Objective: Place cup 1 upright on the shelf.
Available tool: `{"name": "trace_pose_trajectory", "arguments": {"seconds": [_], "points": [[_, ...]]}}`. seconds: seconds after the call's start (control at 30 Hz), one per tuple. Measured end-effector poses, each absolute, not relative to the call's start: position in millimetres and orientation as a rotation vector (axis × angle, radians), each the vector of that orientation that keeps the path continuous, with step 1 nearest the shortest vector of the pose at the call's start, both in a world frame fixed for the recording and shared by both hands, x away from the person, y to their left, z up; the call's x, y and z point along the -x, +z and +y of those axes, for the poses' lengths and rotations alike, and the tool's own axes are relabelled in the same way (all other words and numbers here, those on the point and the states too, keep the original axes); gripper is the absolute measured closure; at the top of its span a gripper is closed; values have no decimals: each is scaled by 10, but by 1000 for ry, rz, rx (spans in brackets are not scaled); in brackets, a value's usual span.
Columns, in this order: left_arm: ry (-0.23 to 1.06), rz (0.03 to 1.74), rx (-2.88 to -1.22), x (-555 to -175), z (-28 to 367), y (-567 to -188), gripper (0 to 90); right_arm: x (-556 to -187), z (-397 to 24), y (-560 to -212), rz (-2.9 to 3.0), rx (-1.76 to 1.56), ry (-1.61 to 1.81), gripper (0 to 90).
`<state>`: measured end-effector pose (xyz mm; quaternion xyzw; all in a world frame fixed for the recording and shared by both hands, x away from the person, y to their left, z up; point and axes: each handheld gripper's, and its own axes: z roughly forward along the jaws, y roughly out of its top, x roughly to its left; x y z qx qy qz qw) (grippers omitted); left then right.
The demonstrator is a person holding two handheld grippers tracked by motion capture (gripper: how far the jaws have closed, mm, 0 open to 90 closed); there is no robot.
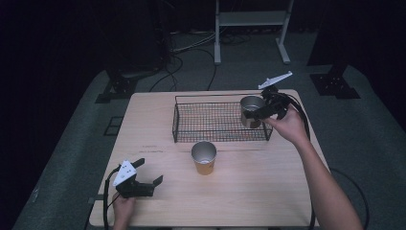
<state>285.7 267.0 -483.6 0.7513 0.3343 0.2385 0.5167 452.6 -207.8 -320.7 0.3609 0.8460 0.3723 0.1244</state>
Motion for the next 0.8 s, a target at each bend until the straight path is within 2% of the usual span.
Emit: {"name": "trace_pose_trajectory", "arguments": {"seconds": [0.8], "points": [[571, 799, -1806, -2854, 2669, -4836, 0, -4988, -1908, -3427, 2434, -1177, 1008, 175]]}}
